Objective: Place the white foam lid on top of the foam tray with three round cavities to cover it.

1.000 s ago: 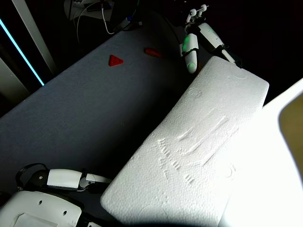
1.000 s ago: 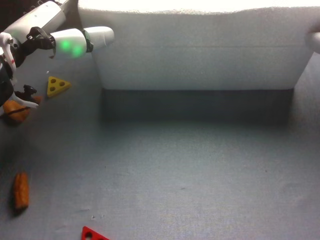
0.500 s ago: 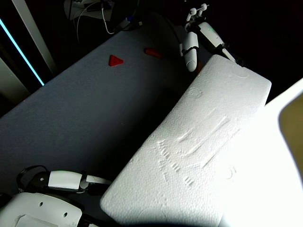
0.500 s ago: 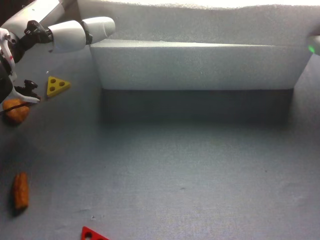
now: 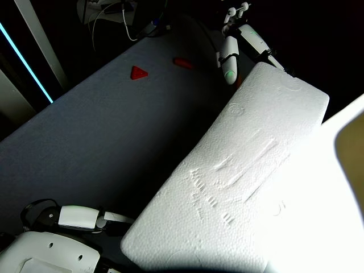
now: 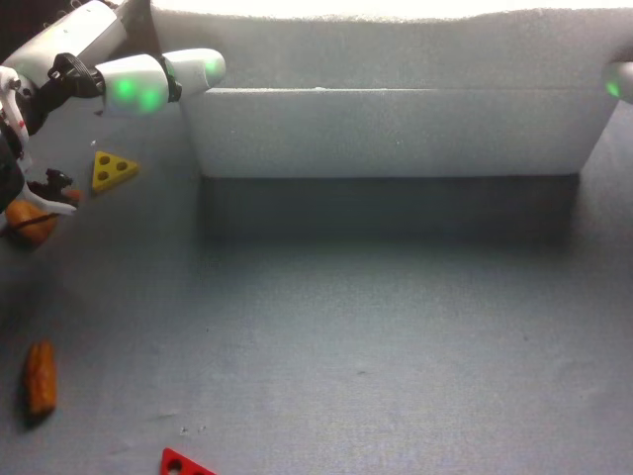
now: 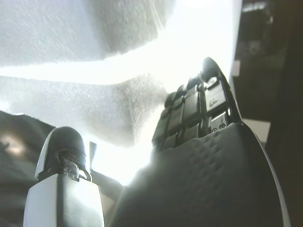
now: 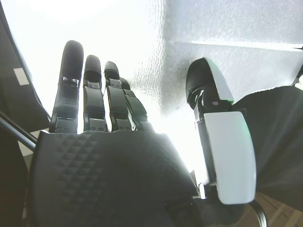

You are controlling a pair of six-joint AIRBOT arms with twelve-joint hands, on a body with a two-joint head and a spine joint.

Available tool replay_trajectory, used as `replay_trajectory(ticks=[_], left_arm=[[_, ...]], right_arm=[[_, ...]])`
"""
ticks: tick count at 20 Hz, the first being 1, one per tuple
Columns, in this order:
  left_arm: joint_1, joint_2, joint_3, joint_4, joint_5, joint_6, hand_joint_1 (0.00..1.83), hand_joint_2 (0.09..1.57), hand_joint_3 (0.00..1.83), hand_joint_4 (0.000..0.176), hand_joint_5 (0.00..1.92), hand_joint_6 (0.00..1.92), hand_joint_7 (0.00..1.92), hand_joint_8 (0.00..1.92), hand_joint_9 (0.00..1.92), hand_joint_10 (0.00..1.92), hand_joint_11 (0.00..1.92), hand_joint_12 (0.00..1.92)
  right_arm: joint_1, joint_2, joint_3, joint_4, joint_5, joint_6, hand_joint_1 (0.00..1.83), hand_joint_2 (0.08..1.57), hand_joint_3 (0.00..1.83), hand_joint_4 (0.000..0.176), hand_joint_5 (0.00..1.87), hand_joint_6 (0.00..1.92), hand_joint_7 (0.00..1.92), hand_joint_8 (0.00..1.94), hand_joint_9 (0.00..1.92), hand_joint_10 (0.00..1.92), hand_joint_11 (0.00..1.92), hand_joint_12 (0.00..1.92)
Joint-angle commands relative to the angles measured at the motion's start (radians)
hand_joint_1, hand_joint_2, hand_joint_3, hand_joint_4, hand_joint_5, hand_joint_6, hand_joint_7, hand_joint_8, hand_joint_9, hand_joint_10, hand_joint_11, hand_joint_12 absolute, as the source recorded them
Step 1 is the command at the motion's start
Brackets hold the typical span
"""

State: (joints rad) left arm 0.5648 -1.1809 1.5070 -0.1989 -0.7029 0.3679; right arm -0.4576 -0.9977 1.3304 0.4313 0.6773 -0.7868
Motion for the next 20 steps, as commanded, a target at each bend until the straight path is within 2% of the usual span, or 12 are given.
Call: replay_trajectory(ticks=[1, 2, 4, 7, 9, 10, 11, 12, 14, 16, 19, 20], left_arm=[[-0.008, -0.008, -0.008, 0.047, -0.133, -0.006, 0.34, 1.11, 0.0, 0.027, 0.04, 0.0, 0.0, 0.0, 0.0, 0.0, 0.0, 0.2], [-0.005, -0.009, -0.007, 0.044, -0.131, -0.006, 0.34, 1.11, 0.0, 0.031, 0.05, 0.0, 0.0, 0.0, 0.0, 0.0, 0.0, 0.37], [-0.005, -0.011, -0.005, 0.043, -0.125, -0.006, 0.35, 1.11, 0.0, 0.023, 0.06, 0.0, 0.0, 0.0, 0.0, 0.0, 0.0, 0.38], [-0.004, -0.014, -0.001, 0.042, -0.117, -0.006, 0.34, 1.11, 0.0, 0.031, 0.06, 0.01, 0.0, 0.0, 0.0, 0.0, 0.0, 0.37], [-0.005, -0.014, 0.001, 0.042, -0.112, -0.005, 0.34, 1.12, 0.0, 0.028, 0.06, 0.0, 0.0, 0.0, 0.0, 0.0, 0.0, 0.37], [-0.004, -0.014, 0.001, 0.042, -0.112, -0.005, 0.34, 1.12, 0.0, 0.029, 0.05, 0.0, 0.0, 0.0, 0.0, 0.0, 0.0, 0.34], [-0.004, -0.014, 0.002, 0.042, -0.11, -0.005, 0.34, 1.12, 0.0, 0.029, 0.05, 0.0, 0.0, 0.0, 0.0, 0.0, 0.0, 0.34], [-0.005, -0.015, 0.003, 0.042, -0.109, -0.005, 0.35, 1.13, 0.0, 0.035, 0.05, 0.0, 0.0, 0.0, 0.0, 0.0, 0.0, 0.33], [-0.005, -0.016, 0.004, 0.042, -0.107, -0.005, 0.35, 1.12, 0.0, 0.037, 0.04, 0.0, 0.0, 0.0, 0.0, 0.0, 0.0, 0.33], [-0.003, -0.016, 0.003, 0.041, -0.109, -0.005, 0.36, 1.12, 0.0, 0.039, 0.04, 0.0, 0.0, 0.0, 0.0, 0.0, 0.0, 0.25], [0.002, -0.013, 0.002, 0.036, -0.11, -0.004, 0.35, 1.12, 0.0, 0.041, 0.03, 0.0, 0.0, 0.0, 0.0, 0.0, 0.0, 0.31], [0.004, -0.012, 0.0, 0.036, -0.113, -0.004, 0.37, 1.12, 0.0, 0.046, 0.03, 0.0, 0.0, 0.0, 0.0, 0.0, 0.0, 0.52]], right_arm=[[0.018, -0.004, -0.004, -0.081, 0.104, 0.001, 0.53, 1.28, 0.0, 0.0, 0.0, 0.03, 0.09, 0.04, 0.0, 0.43, 0.0, 1.71], [0.018, -0.004, -0.002, -0.076, 0.102, 0.0, 0.52, 1.27, 0.0, 0.0, 0.03, 0.03, 0.16, 0.12, 0.0, 0.73, 0.0, 1.75], [0.018, -0.004, 0.002, -0.069, 0.096, 0.0, 0.55, 1.27, 0.0, 0.0, 0.02, 0.03, 0.06, 0.06, 0.0, 0.33, 0.0, 1.45], [0.018, -0.004, 0.008, -0.057, 0.085, -0.001, 0.66, 1.24, 0.0, 0.0, 0.04, 0.03, 0.22, 0.12, 0.0, 0.79, 0.0, 1.7], [0.018, -0.004, 0.009, -0.054, 0.083, -0.001, 0.69, 1.24, 0.0, 0.0, 0.04, 0.03, 0.2, 0.1, 0.0, 0.79, 0.0, 1.72], [0.018, -0.004, 0.009, -0.053, 0.083, -0.001, 0.7, 1.24, 0.0, 0.0, 0.05, 0.03, 0.23, 0.11, 0.0, 0.89, 0.0, 1.75], [0.018, -0.004, 0.009, -0.053, 0.083, -0.001, 0.7, 1.24, 0.0, 0.0, 0.05, 0.03, 0.23, 0.11, 0.0, 0.89, 0.0, 1.75], [0.018, -0.004, 0.008, -0.053, 0.083, -0.001, 0.66, 1.24, 0.0, 0.0, 0.04, 0.03, 0.17, 0.06, 0.0, 0.5, 0.0, 1.56], [0.018, -0.004, 0.008, -0.053, 0.082, -0.001, 0.63, 1.24, 0.0, 0.0, 0.06, 0.03, 0.15, 0.03, 0.0, 0.41, 0.0, 1.4], [0.018, -0.004, 0.006, -0.05, 0.081, -0.001, 0.64, 1.23, 0.0, 0.0, 0.07, 0.03, 0.18, 0.03, 0.0, 0.52, 0.0, 1.41], [0.01, -0.004, 0.005, -0.039, 0.08, -0.001, 0.59, 1.23, 0.0, 0.0, 0.05, 0.02, 0.16, 0.01, 0.0, 0.44, 0.0, 1.35], [0.0, -0.004, 0.005, -0.031, 0.08, -0.001, 0.51, 1.26, 0.01, 0.0, 0.05, 0.01, 0.15, 0.0, 0.0, 0.43, 0.0, 1.29]])
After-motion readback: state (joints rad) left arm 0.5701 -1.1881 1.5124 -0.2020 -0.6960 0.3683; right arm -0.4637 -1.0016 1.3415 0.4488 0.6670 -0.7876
